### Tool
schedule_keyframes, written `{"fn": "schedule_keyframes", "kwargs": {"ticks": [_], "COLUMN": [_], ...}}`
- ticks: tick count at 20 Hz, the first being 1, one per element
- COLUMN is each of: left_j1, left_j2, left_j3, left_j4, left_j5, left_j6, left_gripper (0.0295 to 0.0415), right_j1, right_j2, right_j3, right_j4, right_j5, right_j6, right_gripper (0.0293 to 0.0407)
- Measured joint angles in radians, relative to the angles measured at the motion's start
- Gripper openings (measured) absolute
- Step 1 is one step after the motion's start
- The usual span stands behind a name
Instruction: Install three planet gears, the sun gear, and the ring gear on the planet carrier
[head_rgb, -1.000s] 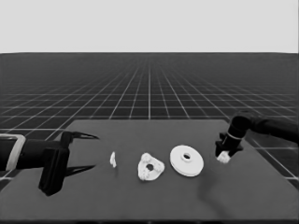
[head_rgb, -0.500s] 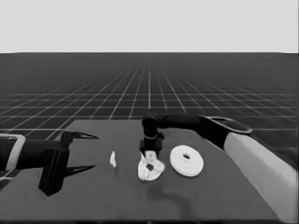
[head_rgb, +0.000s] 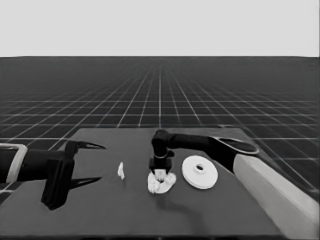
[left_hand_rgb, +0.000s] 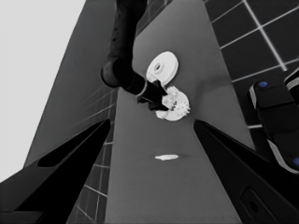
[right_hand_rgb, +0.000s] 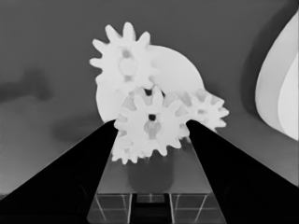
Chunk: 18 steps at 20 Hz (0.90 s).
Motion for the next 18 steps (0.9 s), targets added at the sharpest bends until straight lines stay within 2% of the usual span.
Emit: {"fn": "schedule_keyframes", "kwargs": {"ticks": [18], "left_j1": [0.000], "left_j2": [0.000], "left_j3": [0.000], "left_j4": [0.000], "left_j5": [0.000], "left_j6": [0.000], "left_gripper": [0.0385], "right_j1": [-0.011], "right_j2": [0.000], "right_j3": [-0.002], "right_j4": [-0.001], "right_j5": [0.001], "right_j6": [0.152], "right_gripper": [0.0309]}}
